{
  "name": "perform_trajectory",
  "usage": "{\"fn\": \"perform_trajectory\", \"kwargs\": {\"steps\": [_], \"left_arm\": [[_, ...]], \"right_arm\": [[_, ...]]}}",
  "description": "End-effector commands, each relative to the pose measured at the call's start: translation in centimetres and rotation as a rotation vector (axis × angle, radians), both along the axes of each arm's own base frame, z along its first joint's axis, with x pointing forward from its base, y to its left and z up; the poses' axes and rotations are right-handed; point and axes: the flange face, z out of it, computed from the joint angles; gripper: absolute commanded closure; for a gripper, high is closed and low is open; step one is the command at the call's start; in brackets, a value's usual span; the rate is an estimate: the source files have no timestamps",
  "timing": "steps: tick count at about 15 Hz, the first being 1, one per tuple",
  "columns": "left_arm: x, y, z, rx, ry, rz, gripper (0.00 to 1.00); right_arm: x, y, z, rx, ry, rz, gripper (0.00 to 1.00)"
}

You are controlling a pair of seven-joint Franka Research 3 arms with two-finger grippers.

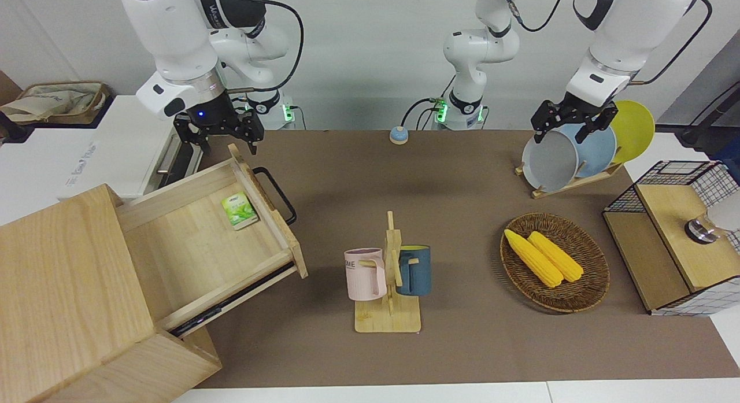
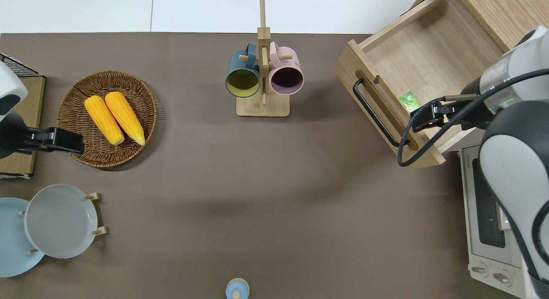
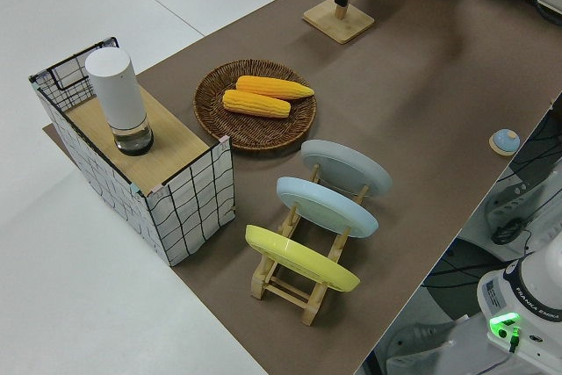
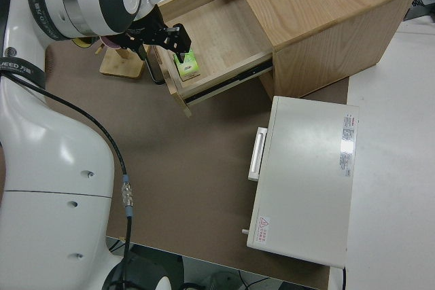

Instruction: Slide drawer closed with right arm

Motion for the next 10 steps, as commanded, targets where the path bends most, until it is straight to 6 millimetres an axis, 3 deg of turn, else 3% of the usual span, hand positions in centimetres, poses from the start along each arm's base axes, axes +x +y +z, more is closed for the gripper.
{"fn": "perform_trajectory", "kwargs": {"steps": [1, 6, 10], "left_arm": [[0.2, 0.1, 0.3, 0.016, 0.006, -0.012, 0.01], [0.2, 0.1, 0.3, 0.016, 0.006, -0.011, 0.01], [0.2, 0.1, 0.4, 0.016, 0.005, -0.011, 0.01]], "right_arm": [[0.0, 1.0, -0.1, -0.033, -0.017, 0.042, 0.015], [0.1, 2.3, -0.1, -0.073, -0.047, 0.083, 0.015], [0.1, 2.2, 0.0, -0.084, -0.048, 0.085, 0.017]]}}
